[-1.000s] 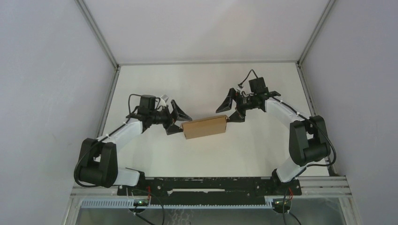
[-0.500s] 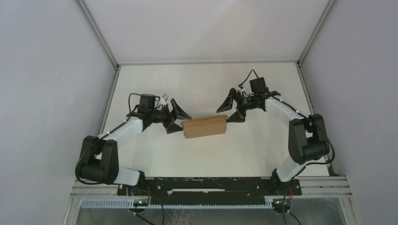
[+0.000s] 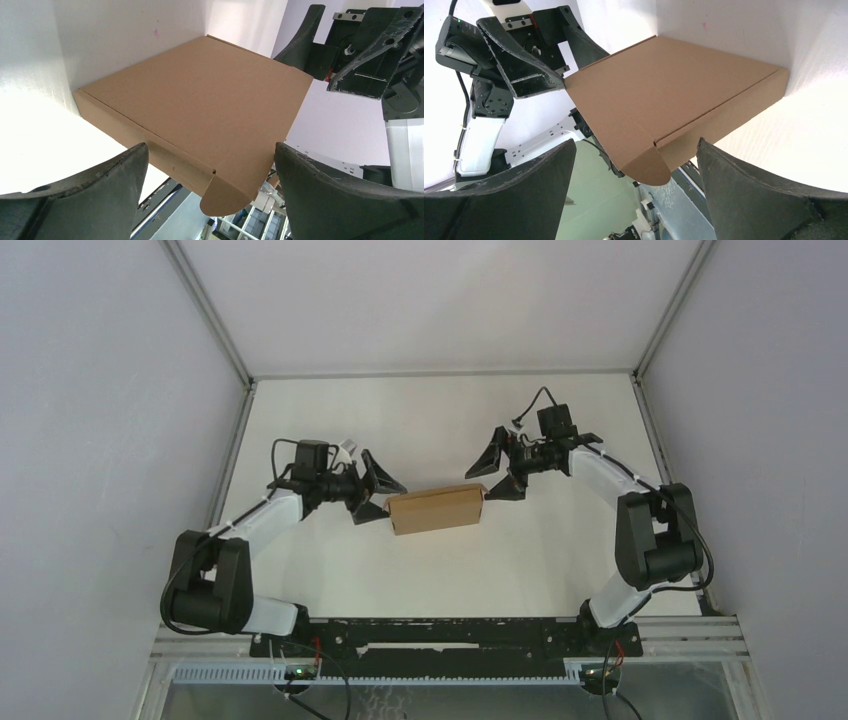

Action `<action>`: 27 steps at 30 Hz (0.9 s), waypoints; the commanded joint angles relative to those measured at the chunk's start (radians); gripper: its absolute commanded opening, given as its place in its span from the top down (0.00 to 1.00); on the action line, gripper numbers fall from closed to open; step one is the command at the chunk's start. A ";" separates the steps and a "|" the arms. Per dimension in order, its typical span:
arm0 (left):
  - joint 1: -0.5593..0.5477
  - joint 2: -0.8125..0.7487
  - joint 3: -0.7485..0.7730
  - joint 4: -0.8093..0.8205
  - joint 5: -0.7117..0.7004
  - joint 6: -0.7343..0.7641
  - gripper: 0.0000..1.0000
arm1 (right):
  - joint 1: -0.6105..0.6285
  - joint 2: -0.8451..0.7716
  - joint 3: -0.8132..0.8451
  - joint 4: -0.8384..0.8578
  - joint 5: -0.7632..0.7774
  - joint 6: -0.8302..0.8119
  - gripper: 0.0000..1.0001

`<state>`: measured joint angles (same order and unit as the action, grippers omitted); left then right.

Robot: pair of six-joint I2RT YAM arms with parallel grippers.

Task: Fold the paper box
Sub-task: Close the paper box at the center of the board.

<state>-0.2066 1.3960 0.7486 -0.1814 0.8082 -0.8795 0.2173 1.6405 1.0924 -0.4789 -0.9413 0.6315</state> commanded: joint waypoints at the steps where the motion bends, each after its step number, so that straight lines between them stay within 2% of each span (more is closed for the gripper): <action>1: 0.018 -0.030 0.064 0.011 0.034 0.027 0.00 | -0.029 -0.017 0.044 -0.001 -0.024 -0.030 0.00; 19: 0.063 -0.032 0.064 0.008 0.052 0.047 0.00 | -0.049 0.002 0.043 0.017 -0.028 -0.024 0.00; 27: 0.096 -0.119 0.090 -0.070 0.015 0.087 0.00 | -0.155 -0.104 0.044 -0.073 0.050 -0.084 0.00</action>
<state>-0.1341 1.3590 0.7673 -0.2054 0.8223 -0.8402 0.1326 1.6344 1.0931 -0.5049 -0.9401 0.6025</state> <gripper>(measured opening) 0.997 0.993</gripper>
